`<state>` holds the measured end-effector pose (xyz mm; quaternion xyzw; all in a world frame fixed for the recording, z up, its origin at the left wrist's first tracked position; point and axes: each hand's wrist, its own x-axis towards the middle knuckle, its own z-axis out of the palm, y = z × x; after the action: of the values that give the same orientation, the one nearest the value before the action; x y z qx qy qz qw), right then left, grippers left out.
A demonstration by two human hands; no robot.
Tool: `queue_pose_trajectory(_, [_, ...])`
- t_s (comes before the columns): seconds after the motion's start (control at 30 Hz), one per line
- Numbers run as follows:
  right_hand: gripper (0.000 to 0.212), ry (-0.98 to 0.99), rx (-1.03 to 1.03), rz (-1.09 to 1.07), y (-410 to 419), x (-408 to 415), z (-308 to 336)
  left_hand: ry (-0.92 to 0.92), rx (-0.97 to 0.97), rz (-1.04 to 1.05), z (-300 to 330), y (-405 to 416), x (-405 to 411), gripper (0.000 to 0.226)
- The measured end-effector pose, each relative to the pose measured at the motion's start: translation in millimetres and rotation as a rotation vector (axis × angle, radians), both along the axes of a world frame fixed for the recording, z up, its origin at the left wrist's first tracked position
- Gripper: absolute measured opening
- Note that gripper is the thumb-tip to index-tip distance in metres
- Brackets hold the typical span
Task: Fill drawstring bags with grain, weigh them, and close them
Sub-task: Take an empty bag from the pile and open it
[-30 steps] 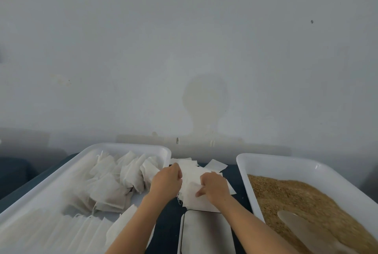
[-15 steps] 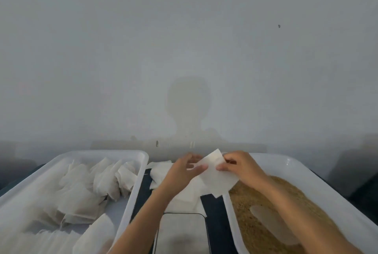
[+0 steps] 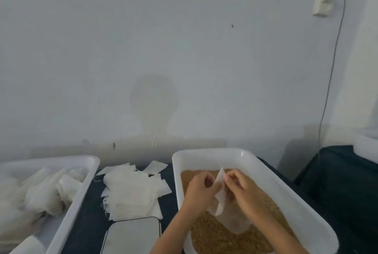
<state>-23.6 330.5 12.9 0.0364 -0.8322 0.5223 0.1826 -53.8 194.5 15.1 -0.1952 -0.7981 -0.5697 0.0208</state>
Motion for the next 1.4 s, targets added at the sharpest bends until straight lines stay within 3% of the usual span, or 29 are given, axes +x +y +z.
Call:
queue_pose_trajectory(0.13, [0.038,-0.101,-0.120,0.062,-5,1,-3,-0.175,0.097,-0.238,-7,7,1,0.023])
queue_pose_trajectory(0.23, [0.032,-0.129,-0.244,0.070,-1,-4,-9,-0.295,0.194,-0.270,-4,7,0,0.023])
queue_pose_trajectory(0.63, [0.031,-0.151,-0.206,0.089,4,-10,-11,-0.157,0.146,-0.176,-13,9,-1,0.019])
queue_pose_trajectory(0.87, [0.034,-0.119,-0.025,0.079,6,-5,-3,-0.115,0.070,-0.180,-15,8,-5,0.025])
queue_pose_trajectory(1.0, [0.034,-0.129,0.092,-0.050,7,-7,-7,-0.115,0.064,-0.037,-16,8,-6,0.030])
queue_pose_trajectory(1.13, [0.034,-0.149,0.290,-0.126,3,-3,-7,0.033,-0.028,0.101,-18,5,-5,0.023])
queue_pose_trajectory(1.3, [0.028,-0.214,0.169,-0.133,4,-1,-4,0.373,-0.214,0.063,-20,9,1,0.023])
queue_pose_trajectory(1.4, [0.031,-0.208,0.191,-0.140,5,1,-4,0.405,-0.357,0.147,-22,12,0,0.025])
